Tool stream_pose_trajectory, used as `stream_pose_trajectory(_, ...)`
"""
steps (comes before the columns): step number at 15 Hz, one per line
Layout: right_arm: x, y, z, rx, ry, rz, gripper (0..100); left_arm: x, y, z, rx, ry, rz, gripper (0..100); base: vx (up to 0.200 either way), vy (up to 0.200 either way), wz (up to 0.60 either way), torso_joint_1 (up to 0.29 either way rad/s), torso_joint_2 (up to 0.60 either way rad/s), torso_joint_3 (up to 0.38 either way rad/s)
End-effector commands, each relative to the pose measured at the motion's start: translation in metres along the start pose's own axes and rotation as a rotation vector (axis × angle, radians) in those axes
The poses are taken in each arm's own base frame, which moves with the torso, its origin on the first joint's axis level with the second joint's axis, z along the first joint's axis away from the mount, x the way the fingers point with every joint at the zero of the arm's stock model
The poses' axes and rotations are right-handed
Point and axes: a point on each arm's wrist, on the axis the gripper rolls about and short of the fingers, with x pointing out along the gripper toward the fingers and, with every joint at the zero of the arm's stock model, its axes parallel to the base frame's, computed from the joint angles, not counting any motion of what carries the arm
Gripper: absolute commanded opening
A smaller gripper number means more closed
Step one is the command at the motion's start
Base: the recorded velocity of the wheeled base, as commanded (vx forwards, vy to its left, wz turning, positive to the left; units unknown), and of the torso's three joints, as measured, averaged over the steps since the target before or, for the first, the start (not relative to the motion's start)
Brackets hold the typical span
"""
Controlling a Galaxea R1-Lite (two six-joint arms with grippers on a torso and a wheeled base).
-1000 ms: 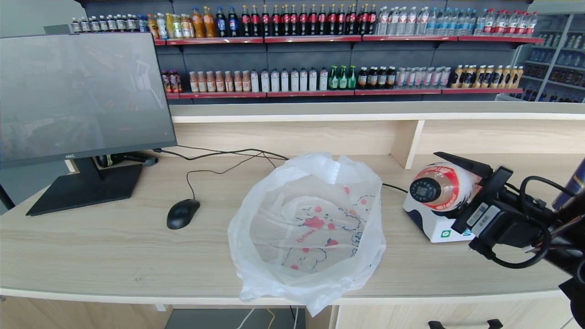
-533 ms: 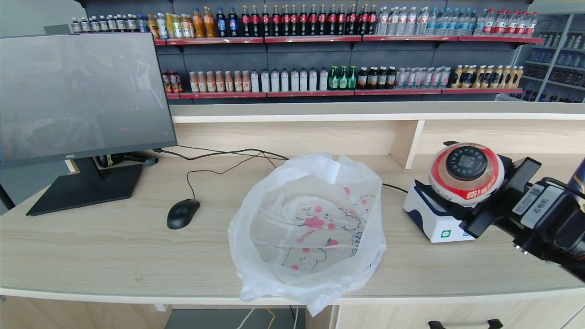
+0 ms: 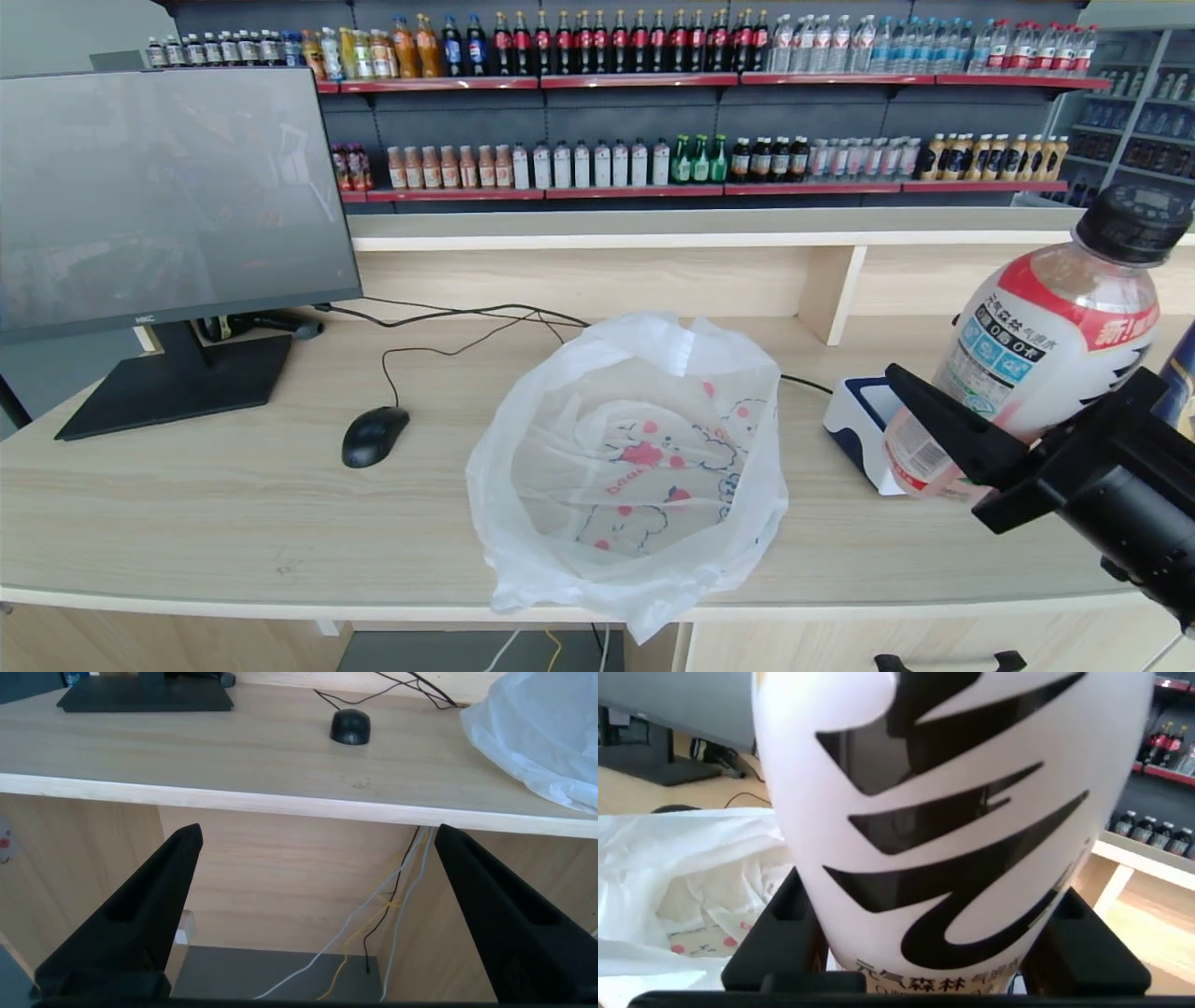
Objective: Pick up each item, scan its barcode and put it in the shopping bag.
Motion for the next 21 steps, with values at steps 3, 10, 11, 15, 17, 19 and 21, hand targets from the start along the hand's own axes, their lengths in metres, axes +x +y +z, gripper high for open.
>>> stream_pose_trajectory(3, -0.018, -0.002, -0.009, 0.123, 0.075, -0.104, 0, 0.0, 0.0, 0.0, 0.0, 0.0, 0.0, 100, 0.0, 0.0, 0.0, 0.0, 0.0, 0.0)
stream_pose_trajectory(10, -0.02, -0.002, -0.009, 0.171, 0.073, -0.109, 0, 0.0, 0.0, 0.0, -0.001, 0.0, 0.0, 100, -0.029, 0.0, 0.0, 0.0, 0.0, 0.0)
stream_pose_trajectory(11, -0.019, -0.002, -0.009, 0.172, 0.077, -0.109, 0, 0.0, 0.0, 0.0, -0.001, 0.0, 0.0, 100, 0.0, 0.0, 0.0, 0.0, 0.0, 0.0)
stream_pose_trajectory(15, -0.011, -0.004, -0.012, 0.176, 0.083, -0.116, 0, 0.0, 0.0, 0.0, -0.003, 0.0, 0.002, 100, 0.0, 0.1, 0.0, -0.003, 0.0, 0.004)
stream_pose_trajectory(17, -0.008, -0.007, -0.012, 0.171, 0.079, -0.13, 0, 0.0, 0.0, 0.0, -0.003, 0.0, 0.002, 100, 0.0, 0.2, 0.0, 0.014, 0.0, -0.005)
stream_pose_trajectory(19, -0.004, -0.013, -0.012, 0.173, 0.069, -0.163, 0, 0.0, 0.0, 0.0, -0.004, 0.0, 0.002, 100, 0.0, 0.2, 0.0, 0.012, 0.0, 0.002)
stream_pose_trajectory(21, -0.002, -0.018, -0.01, 0.165, 0.057, -0.186, 0, 0.0, 0.0, 0.0, -0.003, 0.0, 0.0, 100, 0.0, 0.2, 0.0, 0.0, 0.0, 0.0)
